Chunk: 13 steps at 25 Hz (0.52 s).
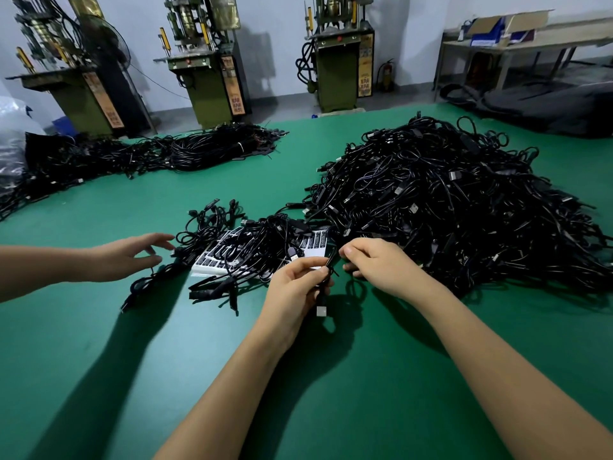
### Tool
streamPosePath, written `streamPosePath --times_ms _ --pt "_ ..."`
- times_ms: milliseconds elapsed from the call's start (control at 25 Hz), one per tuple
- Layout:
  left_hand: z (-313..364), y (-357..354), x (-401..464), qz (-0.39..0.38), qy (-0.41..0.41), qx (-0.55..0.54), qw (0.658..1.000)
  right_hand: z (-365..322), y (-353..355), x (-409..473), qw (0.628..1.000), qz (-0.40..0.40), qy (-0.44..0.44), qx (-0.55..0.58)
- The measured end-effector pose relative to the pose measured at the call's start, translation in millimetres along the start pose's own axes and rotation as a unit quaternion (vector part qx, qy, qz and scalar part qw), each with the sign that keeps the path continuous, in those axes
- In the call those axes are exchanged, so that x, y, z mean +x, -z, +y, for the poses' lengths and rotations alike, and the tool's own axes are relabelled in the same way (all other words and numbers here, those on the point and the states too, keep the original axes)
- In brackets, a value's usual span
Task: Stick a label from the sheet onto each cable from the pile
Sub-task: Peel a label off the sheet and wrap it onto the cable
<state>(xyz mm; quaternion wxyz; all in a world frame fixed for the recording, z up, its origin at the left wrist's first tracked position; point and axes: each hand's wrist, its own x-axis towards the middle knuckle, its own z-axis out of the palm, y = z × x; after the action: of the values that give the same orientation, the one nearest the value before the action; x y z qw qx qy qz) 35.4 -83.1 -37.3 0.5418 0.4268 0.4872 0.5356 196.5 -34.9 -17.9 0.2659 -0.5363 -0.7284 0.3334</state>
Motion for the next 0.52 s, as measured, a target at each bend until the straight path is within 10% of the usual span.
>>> streamPosePath --times_ms 200,320,520 --pt "0 3 -2 -0.05 -0.017 -0.052 0.997 -3 -9 1 0.991 0.049 -0.028 0.125" --pt "-2 2 -7 -0.084 -0.024 -0.011 0.996 -11 -9 -2 0.926 -0.014 -0.092 0.365" --pt "-1 1 -10 -0.082 -0.036 0.018 0.996 -17 0 -7 0.873 -0.037 -0.151 0.463"
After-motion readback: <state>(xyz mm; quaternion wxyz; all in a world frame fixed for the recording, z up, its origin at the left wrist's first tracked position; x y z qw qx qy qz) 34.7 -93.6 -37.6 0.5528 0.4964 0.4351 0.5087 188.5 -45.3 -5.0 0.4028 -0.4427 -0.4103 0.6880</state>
